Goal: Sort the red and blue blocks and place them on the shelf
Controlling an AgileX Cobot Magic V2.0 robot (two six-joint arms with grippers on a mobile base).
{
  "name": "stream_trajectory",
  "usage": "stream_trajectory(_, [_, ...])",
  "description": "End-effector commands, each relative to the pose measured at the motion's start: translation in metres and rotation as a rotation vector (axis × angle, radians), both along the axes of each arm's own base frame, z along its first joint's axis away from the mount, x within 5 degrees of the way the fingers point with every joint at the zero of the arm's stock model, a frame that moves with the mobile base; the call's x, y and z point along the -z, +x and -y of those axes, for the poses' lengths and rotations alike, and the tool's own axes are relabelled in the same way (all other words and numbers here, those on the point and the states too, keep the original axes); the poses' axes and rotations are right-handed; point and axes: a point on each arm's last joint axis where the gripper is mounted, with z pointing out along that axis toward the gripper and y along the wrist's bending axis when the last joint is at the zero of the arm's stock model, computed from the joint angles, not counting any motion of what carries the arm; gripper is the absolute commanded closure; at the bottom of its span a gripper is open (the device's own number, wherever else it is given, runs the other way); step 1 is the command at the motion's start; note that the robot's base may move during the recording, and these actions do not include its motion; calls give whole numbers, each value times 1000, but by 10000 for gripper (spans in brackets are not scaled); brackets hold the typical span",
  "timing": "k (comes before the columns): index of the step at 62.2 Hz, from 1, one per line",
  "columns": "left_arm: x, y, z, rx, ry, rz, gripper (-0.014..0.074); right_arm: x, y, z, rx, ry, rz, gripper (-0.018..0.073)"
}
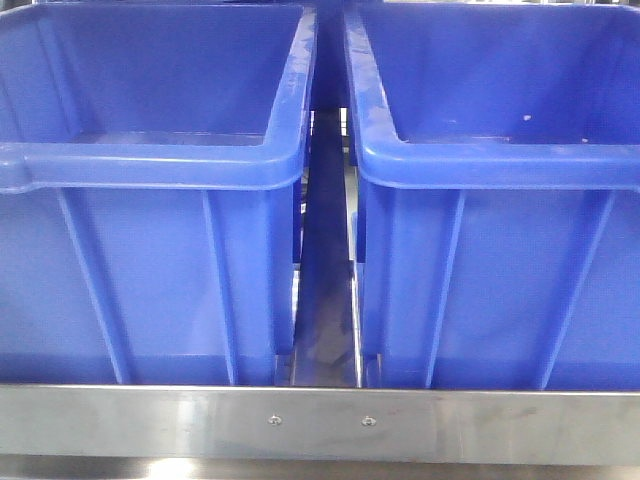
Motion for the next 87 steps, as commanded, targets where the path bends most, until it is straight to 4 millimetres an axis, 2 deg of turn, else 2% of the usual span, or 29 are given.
stream_trajectory(1, [-18, -1, 0, 0, -25, 113, 465, -16, 0, 1, 12, 4, 107, 504])
stream_trajectory(45, [-19, -1, 0, -1, -26, 122, 465, -17, 1, 1, 14, 5, 118, 504])
stream_trajectory(56, [-19, -1, 0, 0, -40, 127, 465, -16, 10, 0, 15, 4, 90, 504])
stream_trajectory(65, [-14, 14, 1, 1, -131, 31, 465, -16, 31, -1, 21, 2, 66, 504])
stream_trajectory(72, [-23, 30, 3, 1, -131, 3, 464, -15, 49, -3, 25, -1, 38, 504])
stream_trajectory(79, [-30, 53, 8, 15, -125, -47, 464, -11, 70, -5, 24, -2, -3, 504])
stream_trajectory(87, [-26, 80, 22, 67, -111, -132, 464, -11, 90, -10, 12, 0, 15, 504])
